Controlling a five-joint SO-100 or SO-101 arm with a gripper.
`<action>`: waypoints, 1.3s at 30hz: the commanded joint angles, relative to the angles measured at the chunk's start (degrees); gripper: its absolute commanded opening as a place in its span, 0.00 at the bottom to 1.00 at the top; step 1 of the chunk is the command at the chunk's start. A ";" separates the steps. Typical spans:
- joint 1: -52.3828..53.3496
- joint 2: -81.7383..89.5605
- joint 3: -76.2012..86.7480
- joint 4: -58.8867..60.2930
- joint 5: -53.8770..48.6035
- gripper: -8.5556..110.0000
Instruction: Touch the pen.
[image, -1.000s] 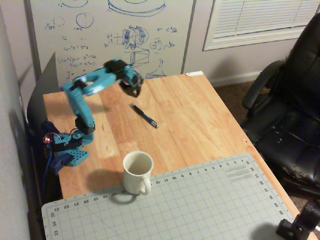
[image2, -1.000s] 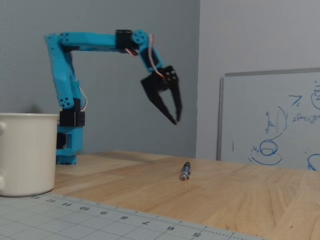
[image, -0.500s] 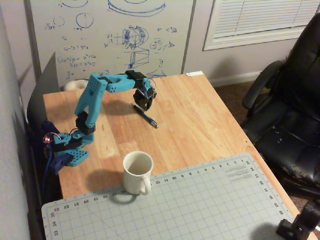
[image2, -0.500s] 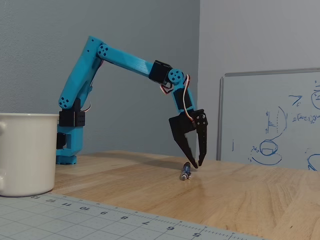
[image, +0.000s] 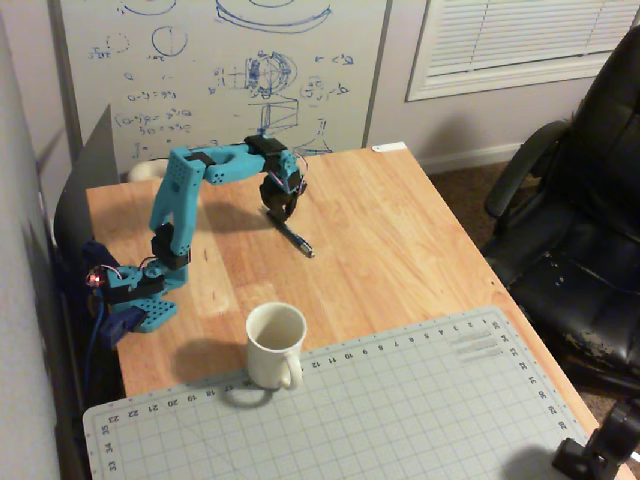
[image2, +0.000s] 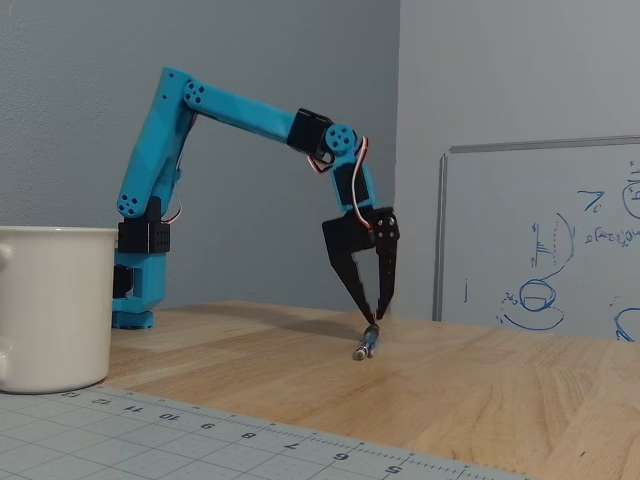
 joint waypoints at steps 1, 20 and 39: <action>0.18 7.65 -1.23 1.49 0.35 0.08; 0.44 1.49 -1.49 1.41 0.35 0.08; 0.44 -2.46 -3.96 -1.93 0.35 0.08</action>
